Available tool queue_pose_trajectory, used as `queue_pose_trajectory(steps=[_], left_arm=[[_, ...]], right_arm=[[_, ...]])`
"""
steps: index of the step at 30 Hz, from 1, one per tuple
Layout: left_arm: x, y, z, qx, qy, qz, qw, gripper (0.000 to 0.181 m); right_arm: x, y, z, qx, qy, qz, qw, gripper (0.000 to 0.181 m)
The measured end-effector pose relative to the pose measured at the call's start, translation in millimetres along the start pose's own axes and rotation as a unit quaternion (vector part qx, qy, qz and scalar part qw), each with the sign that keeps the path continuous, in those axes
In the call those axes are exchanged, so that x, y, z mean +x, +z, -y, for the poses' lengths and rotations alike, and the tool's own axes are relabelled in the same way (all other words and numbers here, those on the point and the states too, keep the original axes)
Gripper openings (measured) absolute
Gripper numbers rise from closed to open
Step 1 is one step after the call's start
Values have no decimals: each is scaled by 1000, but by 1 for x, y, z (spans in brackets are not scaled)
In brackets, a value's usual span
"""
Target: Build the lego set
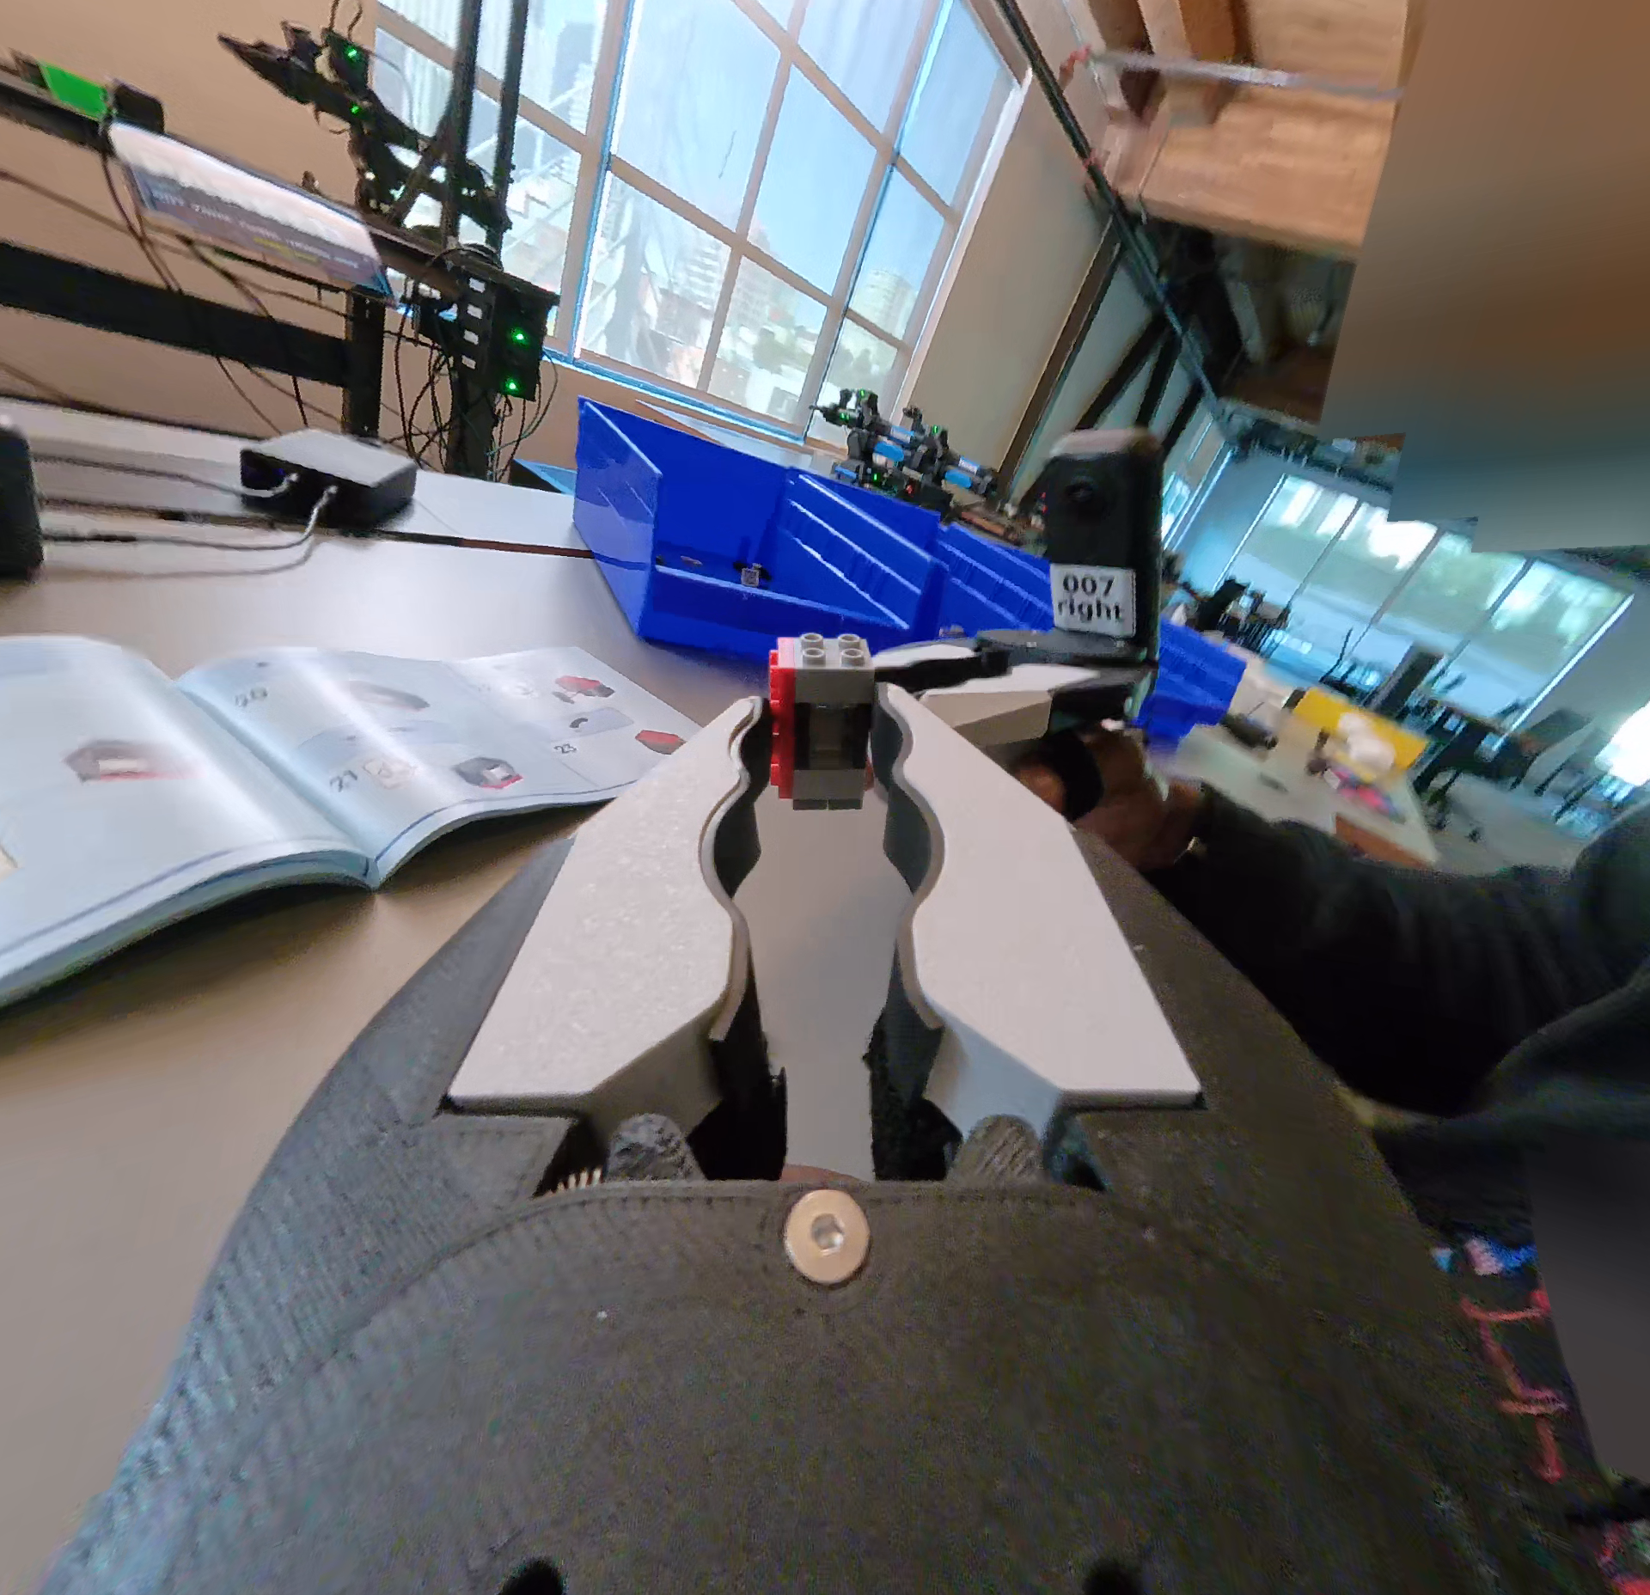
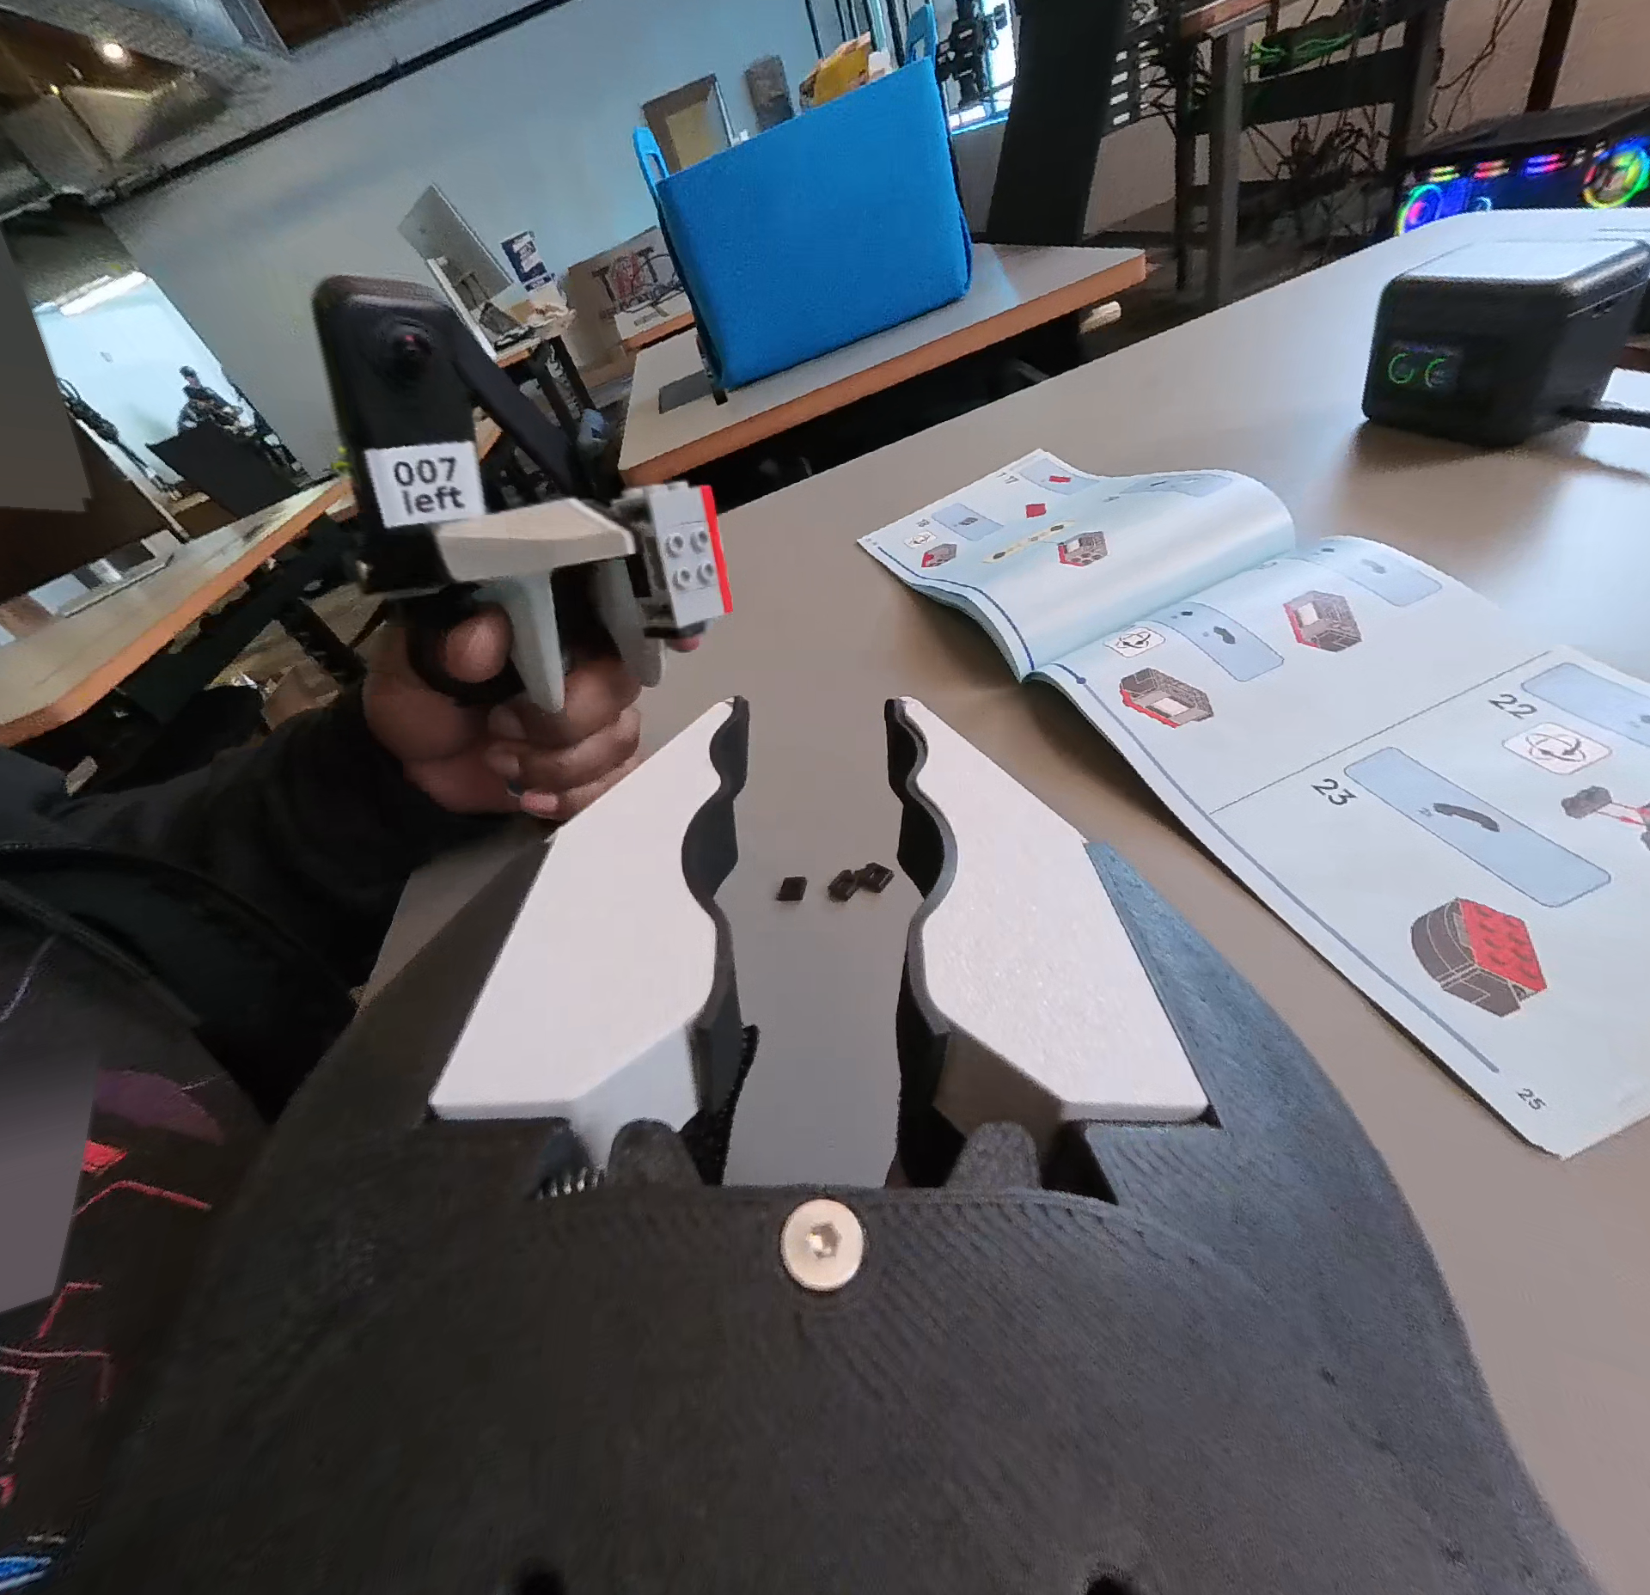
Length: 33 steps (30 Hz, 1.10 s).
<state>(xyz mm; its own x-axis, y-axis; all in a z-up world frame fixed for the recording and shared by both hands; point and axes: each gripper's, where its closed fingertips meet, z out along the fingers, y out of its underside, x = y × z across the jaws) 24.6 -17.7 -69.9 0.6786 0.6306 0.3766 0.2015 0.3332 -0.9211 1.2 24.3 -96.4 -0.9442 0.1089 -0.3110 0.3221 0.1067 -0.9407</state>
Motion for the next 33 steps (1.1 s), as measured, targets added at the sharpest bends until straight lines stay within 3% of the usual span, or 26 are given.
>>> queue_pose_trajectory(steps=[7,10,12,15,17,28,33], left_arm=[[-23,-11,15,73,-185,-13,980,21],[-31,-17,24,121,-264,-29,956,22],[-39,-25,34,182,-354,-60,916,21],[-55,-42,46,284,-479,-111,823,22],[-60,-47,49,315,-510,-121,792,22],[-56,-49,52,313,-501,-110,800,22],[-56,-31,27,208,-451,-23,868,21]], right_arm=[[1,0,-1,-1,7,2,1000,30],[1,-1,0,1,16,6,1000,30],[2,-1,0,3,20,6,1000,29],[3,-2,0,5,23,7,1000,28],[3,-1,0,4,24,7,1000,28],[1,-1,-2,-1,20,7,1000,28],[0,0,-4,-8,19,8,1000,27]])
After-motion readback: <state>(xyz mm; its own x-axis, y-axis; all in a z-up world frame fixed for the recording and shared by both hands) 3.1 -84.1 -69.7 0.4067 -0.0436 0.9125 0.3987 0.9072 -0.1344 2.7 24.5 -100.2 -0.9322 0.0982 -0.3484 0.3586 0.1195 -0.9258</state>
